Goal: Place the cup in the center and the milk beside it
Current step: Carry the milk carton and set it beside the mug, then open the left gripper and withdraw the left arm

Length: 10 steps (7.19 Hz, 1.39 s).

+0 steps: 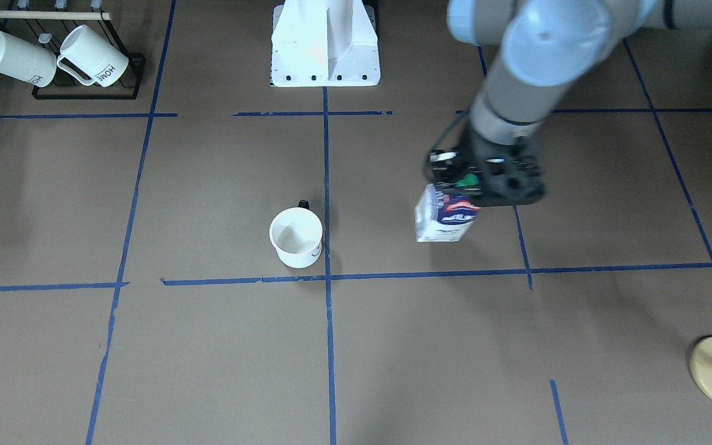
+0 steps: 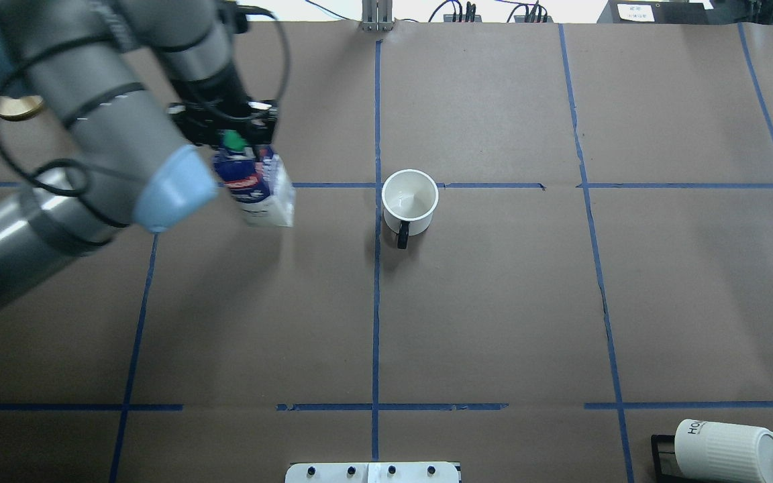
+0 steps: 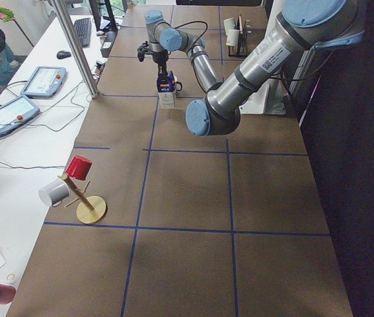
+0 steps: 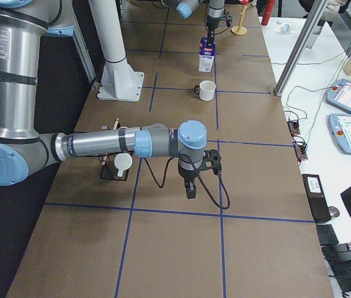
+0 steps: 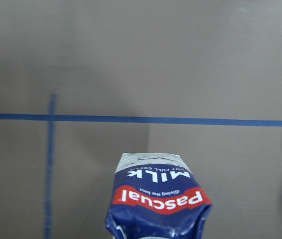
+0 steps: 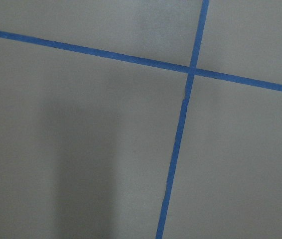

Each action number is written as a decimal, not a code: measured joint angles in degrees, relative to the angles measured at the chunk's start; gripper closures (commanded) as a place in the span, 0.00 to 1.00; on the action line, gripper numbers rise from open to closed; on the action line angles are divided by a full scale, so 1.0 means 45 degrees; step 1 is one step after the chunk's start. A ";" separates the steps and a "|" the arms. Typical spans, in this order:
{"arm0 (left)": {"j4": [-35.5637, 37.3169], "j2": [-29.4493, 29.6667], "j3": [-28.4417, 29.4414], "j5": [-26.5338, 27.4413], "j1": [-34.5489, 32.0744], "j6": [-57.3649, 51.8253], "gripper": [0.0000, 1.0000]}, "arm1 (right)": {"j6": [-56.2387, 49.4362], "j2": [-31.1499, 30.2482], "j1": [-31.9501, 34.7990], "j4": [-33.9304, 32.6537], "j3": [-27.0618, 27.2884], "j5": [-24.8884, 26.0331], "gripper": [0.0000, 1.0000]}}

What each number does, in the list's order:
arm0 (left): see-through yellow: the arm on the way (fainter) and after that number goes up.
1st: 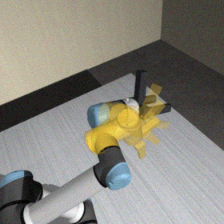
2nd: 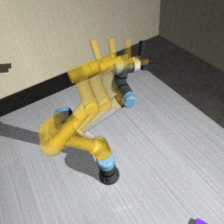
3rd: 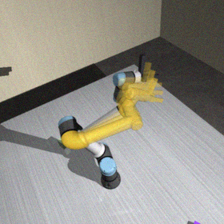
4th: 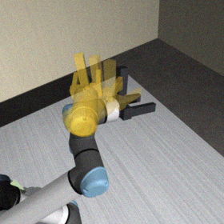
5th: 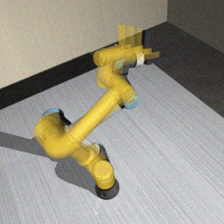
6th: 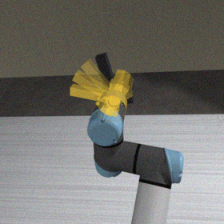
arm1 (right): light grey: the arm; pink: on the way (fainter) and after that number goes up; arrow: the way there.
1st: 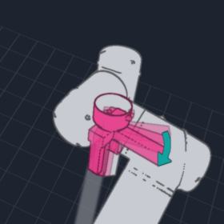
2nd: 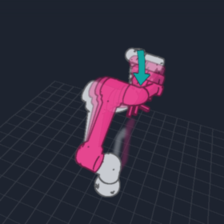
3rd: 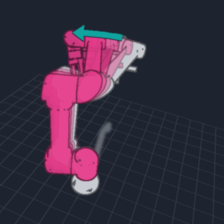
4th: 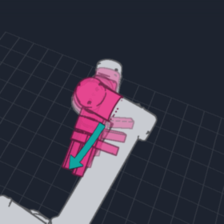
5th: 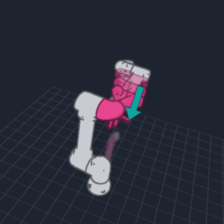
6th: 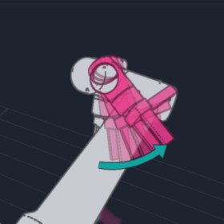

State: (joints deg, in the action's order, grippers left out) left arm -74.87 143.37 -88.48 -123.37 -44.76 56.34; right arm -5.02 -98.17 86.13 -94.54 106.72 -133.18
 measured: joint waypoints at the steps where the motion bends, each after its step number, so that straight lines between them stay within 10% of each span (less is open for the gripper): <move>1: -0.0739 0.0221 0.0618 0.0022 0.0270 0.0062 0.63 | 0.0012 0.0000 0.0000 -0.0004 -0.0003 -0.0008 0.00; 2: -0.1108 0.0299 0.0951 0.0029 0.0404 0.0056 0.45 | 0.0017 0.0000 -0.0001 -0.0006 -0.0017 -0.0012 0.00; 3: -0.1256 0.0319 0.1162 0.0037 0.0519 0.0020 0.01 | 0.0020 0.0004 0.0000 -0.0006 -0.0031 -0.0009 0.00; 10: 0.0723 0.0435 0.0511 -0.0967 -0.1216 -0.2930 0.00 | 0.0303 0.0151 -0.0007 -0.0007 -0.0082 0.0008 0.00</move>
State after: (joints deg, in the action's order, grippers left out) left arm -71.61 145.32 -86.18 -127.72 -50.24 43.15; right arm -3.65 -97.49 86.10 -94.57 106.35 -133.15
